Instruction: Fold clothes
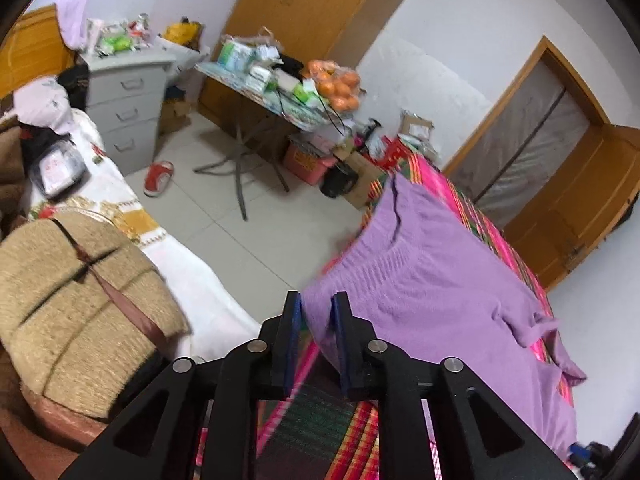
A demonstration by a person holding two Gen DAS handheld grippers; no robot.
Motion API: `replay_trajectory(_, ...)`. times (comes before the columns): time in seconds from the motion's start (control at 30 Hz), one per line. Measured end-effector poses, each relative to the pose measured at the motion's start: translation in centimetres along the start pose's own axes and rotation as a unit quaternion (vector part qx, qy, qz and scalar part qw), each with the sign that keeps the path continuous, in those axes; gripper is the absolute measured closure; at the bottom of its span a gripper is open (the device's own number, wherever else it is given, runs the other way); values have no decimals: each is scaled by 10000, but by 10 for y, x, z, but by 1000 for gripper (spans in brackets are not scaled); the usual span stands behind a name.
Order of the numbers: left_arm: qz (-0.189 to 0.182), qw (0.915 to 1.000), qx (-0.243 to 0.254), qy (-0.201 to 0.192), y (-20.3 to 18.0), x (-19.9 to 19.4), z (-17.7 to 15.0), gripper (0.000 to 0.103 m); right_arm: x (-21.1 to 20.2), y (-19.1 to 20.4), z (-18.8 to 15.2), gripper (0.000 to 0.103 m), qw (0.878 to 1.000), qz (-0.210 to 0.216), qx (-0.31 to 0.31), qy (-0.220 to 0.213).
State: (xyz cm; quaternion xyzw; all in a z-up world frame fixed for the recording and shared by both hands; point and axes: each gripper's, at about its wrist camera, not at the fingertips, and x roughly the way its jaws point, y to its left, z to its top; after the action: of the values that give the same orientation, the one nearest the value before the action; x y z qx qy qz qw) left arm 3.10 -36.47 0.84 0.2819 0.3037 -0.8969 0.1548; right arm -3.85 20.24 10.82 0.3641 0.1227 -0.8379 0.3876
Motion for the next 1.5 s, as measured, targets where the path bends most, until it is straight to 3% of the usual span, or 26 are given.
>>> replay_trajectory(0.1,-33,9997,216,-111,-22,-7,-3,87,-21,-47,-17,79,9944,-766,720,-135)
replay_trajectory(0.17,-54,9992,361,-184,-36,-11,-5,87,-40,-90,-39,78,9790,-1358,1506,-202)
replay_trajectory(0.3,-98,9973,649,-332,-65,-20,-9,87,-84,-156,-91,74,9281,-2100,3012,-621)
replay_trajectory(0.4,-539,9911,1218,-63,-117,-9,-30,87,-114,-193,-132,71,8814,-2400,3966,-910)
replay_trajectory(0.53,-1057,9720,2040,490,-178,10,-70,87,-128,-226,-164,70,8474,-2283,4667,-1094)
replay_trajectory(0.67,-1315,9543,2557,817,-215,19,-101,87,-120,-248,-188,68,8260,-2009,5175,-974)
replay_trajectory(0.8,-1279,9483,2736,979,-229,28,-118,87,-114,-266,-210,62,8016,-1590,5647,-1154)
replay_trajectory(0.97,-1213,9462,2785,1117,-232,39,-119,87,-104,-285,-222,62,7728,-1182,6053,-1496)
replay_trajectory(1.0,-1202,9460,2790,1129,-233,40,-120,87,-102,-288,-222,62,7702,-1173,6084,-1515)
replay_trajectory(1.07,-1175,9462,2793,1139,-232,40,-121,87,-98,-292,-220,81,7684,-1193,6098,-1532)
replay_trajectory(1.1,-1161,9463,2794,1142,-232,40,-122,87,-98,-292,-217,82,7689,-1259,6082,-1521)
replay_trajectory(1.17,-1144,9464,2793,1151,-231,40,-123,87,-105,-287,-212,97,7724,-1448,5984,-1558)
replay_trajectory(1.37,-1257,9448,2788,1175,-233,39,-123,84,-150,-254,-198,98,7825,-1853,5641,-1876)
replay_trajectory(1.5,-1363,9415,2809,1266,-234,39,-127,84,-174,-237,-197,98,7775,-2151,5595,-1901)
